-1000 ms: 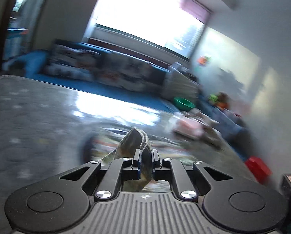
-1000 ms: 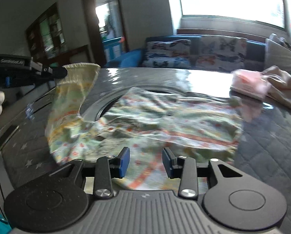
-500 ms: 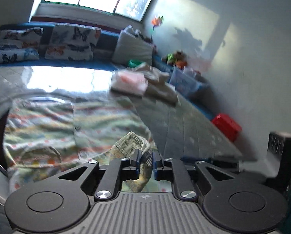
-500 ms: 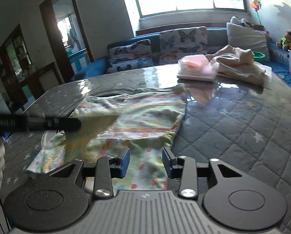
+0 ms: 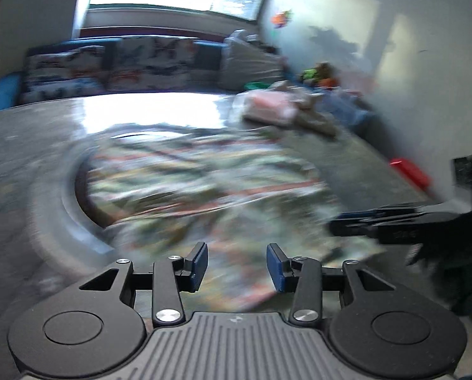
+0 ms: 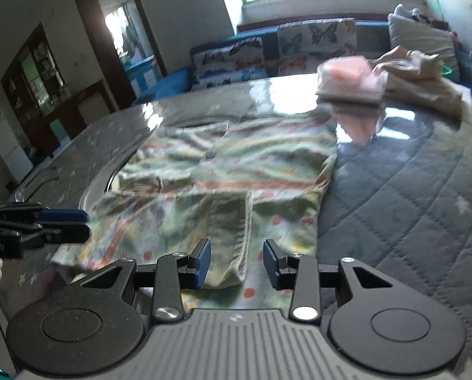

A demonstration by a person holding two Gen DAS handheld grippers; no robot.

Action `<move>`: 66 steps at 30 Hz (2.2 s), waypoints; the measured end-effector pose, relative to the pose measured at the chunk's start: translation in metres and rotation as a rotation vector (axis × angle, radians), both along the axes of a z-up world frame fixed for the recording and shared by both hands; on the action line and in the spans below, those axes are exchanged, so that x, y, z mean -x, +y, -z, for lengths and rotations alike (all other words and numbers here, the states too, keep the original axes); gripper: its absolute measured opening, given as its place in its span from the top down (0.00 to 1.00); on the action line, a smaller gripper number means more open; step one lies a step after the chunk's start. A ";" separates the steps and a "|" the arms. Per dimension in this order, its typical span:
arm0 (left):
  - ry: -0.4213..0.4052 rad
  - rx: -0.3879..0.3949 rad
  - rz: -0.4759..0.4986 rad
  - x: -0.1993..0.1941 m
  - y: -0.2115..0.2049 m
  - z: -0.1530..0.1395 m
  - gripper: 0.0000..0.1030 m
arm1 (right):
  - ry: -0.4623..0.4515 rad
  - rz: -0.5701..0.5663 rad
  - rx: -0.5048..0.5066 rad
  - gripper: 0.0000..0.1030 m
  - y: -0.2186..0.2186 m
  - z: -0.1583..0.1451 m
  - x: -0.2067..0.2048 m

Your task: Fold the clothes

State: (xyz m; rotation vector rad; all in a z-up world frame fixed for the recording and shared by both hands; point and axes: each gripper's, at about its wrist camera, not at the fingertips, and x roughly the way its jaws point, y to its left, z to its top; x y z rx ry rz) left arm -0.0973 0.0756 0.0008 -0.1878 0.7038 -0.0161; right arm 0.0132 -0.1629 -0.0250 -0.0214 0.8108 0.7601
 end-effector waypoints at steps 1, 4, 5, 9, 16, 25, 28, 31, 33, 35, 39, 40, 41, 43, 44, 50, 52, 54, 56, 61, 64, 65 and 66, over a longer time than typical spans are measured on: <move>0.013 -0.013 -0.027 0.003 0.007 0.003 0.57 | 0.005 -0.010 0.007 0.64 0.002 0.001 0.001; 0.045 -0.027 -0.089 0.012 0.023 0.009 0.57 | 0.008 -0.029 0.034 0.65 0.009 0.003 0.003; 0.054 -0.023 -0.103 0.013 0.027 0.012 0.57 | 0.003 -0.033 0.045 0.67 0.011 0.003 0.004; 0.085 0.004 -0.123 0.013 0.037 0.021 0.61 | 0.001 -0.032 0.068 0.86 0.015 0.001 0.004; 0.070 0.056 -0.107 0.012 0.044 0.018 0.93 | -0.023 -0.022 0.063 0.96 0.010 -0.015 0.011; 0.093 0.059 -0.130 0.016 0.069 0.017 0.94 | 0.036 -0.018 0.062 0.90 0.004 -0.012 0.010; 0.079 0.038 -0.119 0.014 0.072 0.007 0.93 | 0.003 -0.018 0.076 0.90 0.004 -0.016 0.009; 0.042 0.022 -0.096 0.002 0.069 -0.005 0.92 | -0.056 -0.027 0.068 0.90 0.008 -0.026 0.004; 0.023 0.029 -0.068 -0.012 0.064 -0.009 0.92 | -0.072 -0.048 0.063 0.90 0.016 -0.028 0.000; 0.017 0.033 -0.037 -0.028 0.058 -0.008 0.92 | -0.083 -0.073 0.061 0.89 0.027 -0.026 -0.006; 0.054 0.025 -0.016 -0.056 0.050 0.009 0.92 | -0.079 -0.104 0.072 0.88 0.044 -0.015 -0.015; 0.067 0.022 -0.019 -0.060 0.050 0.014 0.92 | -0.073 -0.110 0.075 0.88 0.046 -0.011 -0.017; 0.074 0.011 -0.025 -0.062 0.051 0.018 0.91 | -0.068 -0.112 0.080 0.88 0.047 -0.008 -0.018; 0.084 -0.017 -0.040 -0.063 0.055 0.027 0.91 | -0.060 -0.112 0.096 0.88 0.048 -0.002 -0.020; 0.080 -0.010 -0.039 -0.061 0.058 0.029 0.91 | -0.055 -0.112 0.102 0.88 0.046 0.000 -0.020; 0.059 -0.008 -0.036 -0.055 0.057 0.016 0.91 | -0.093 -0.125 0.111 0.82 0.039 -0.012 -0.010; 0.037 -0.002 -0.013 -0.053 0.050 0.008 0.91 | -0.094 -0.153 0.100 0.75 0.041 -0.017 -0.003; 0.026 0.012 0.038 -0.051 0.038 0.005 0.91 | -0.091 -0.185 0.104 0.69 0.044 -0.016 0.005; 0.032 -0.003 0.080 -0.049 0.024 0.008 0.90 | -0.092 -0.218 0.124 0.66 0.047 -0.011 0.014; 0.062 -0.090 0.127 -0.040 0.005 0.024 0.90 | -0.120 -0.231 0.176 0.63 0.043 -0.006 0.029; 0.045 -0.094 0.128 -0.032 -0.001 0.018 0.86 | -0.144 -0.233 0.170 0.63 0.039 -0.013 0.036; 0.037 -0.088 0.138 -0.030 -0.004 0.016 0.85 | -0.152 -0.233 0.165 0.63 0.039 -0.014 0.038; 0.031 -0.090 0.152 -0.027 -0.009 0.016 0.84 | -0.161 -0.233 0.159 0.63 0.040 -0.015 0.040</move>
